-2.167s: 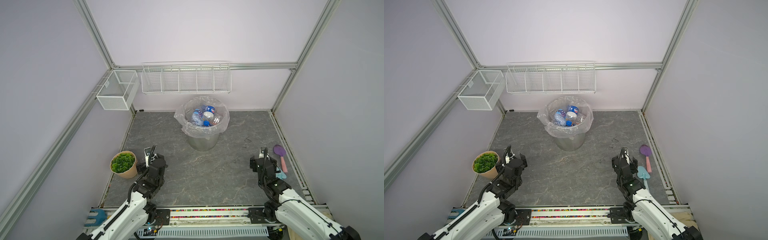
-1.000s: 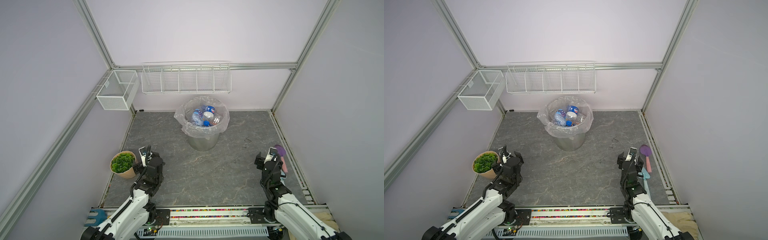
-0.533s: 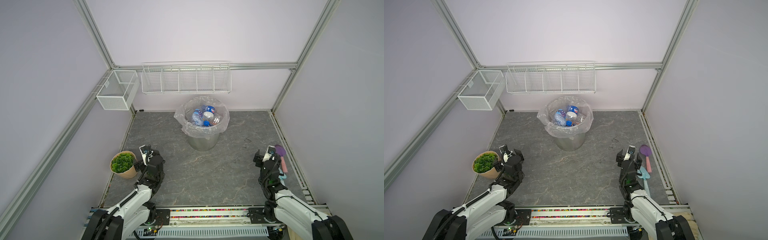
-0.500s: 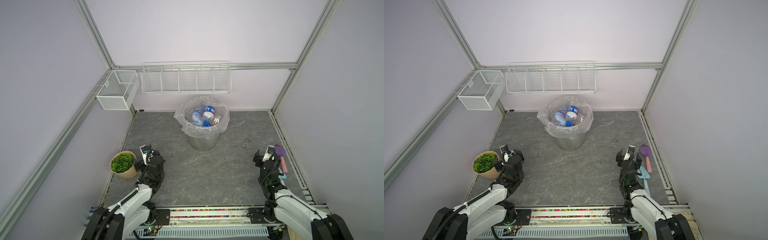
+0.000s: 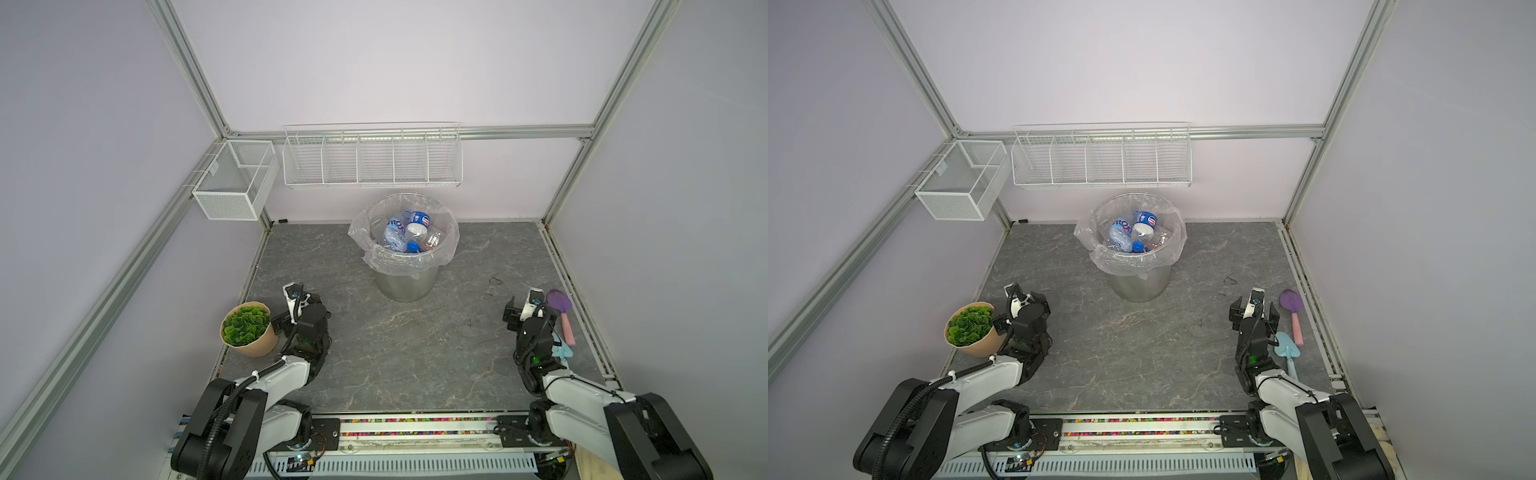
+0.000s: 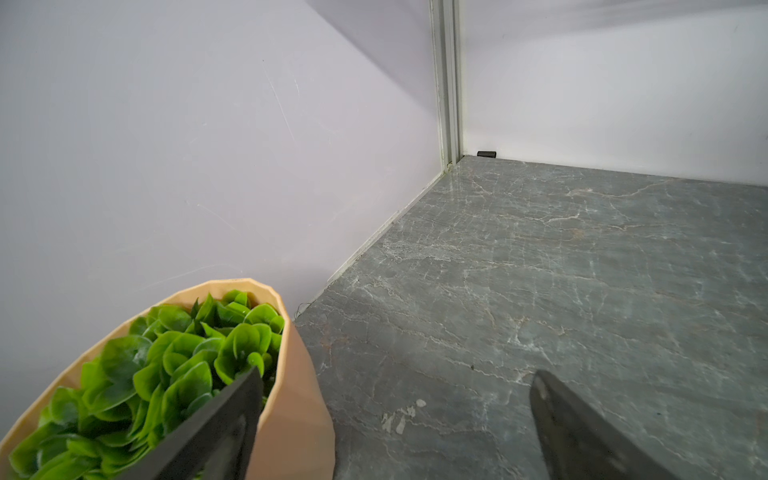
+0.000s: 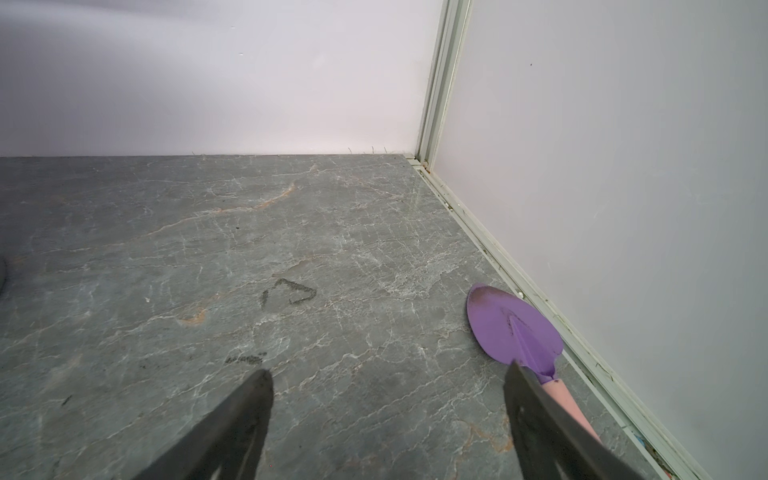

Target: Throw the plastic bottles in the bin

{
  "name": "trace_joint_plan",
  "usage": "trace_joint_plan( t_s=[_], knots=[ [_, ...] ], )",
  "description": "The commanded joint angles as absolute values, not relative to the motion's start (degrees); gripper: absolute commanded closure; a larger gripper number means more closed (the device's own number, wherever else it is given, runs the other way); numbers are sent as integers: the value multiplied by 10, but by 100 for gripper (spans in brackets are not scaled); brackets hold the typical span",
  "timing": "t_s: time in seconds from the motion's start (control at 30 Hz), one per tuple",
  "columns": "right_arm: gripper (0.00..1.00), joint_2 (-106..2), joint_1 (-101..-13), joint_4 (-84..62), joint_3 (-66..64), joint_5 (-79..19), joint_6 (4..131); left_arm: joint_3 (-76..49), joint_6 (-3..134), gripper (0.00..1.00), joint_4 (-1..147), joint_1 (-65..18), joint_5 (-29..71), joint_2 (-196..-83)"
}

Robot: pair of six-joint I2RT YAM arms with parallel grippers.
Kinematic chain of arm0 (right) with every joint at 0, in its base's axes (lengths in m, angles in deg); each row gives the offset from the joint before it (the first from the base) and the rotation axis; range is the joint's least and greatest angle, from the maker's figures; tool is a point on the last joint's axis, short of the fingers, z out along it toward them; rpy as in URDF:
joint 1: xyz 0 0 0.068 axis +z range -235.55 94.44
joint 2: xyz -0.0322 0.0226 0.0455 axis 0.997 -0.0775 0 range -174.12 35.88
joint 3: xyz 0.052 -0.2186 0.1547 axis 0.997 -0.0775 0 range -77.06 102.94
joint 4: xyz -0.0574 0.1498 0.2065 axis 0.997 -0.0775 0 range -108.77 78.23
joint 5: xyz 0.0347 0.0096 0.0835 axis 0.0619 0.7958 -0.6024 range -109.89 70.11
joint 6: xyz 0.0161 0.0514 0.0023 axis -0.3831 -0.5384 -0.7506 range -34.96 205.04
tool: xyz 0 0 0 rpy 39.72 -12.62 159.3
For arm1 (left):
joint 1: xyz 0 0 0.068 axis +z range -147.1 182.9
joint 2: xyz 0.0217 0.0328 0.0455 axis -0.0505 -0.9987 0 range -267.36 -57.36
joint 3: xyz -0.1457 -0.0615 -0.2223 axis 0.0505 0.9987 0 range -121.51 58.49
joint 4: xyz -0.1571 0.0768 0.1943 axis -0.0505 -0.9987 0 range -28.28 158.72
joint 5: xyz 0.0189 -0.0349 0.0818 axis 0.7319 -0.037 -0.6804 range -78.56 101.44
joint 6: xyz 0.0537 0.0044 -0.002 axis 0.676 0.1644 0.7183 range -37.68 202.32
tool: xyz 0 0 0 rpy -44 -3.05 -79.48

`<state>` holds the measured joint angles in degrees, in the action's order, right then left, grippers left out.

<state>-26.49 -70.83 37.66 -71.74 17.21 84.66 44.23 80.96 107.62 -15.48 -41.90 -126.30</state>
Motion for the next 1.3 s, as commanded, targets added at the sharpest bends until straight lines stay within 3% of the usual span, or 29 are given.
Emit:
trace_joint_plan(
  t_s=[0.0,0.47,0.77,0.97,1.27],
  knots=[
    [11,-283,-712,425,-707,166,865,430,824,1,1133,-142,-406,-1279],
    [11,-341,-715,495,-703,155,879,438,838,1,1245,-131,-391,-1333],
    [11,-375,-772,540,-706,136,848,448,842,1,1320,-129,-388,-1371],
    [11,-466,-789,705,-743,128,844,465,857,1,1483,-116,-349,-1468],
    [11,-501,-789,702,-720,74,872,508,884,1,1497,-139,-283,-1462]
  ],
)
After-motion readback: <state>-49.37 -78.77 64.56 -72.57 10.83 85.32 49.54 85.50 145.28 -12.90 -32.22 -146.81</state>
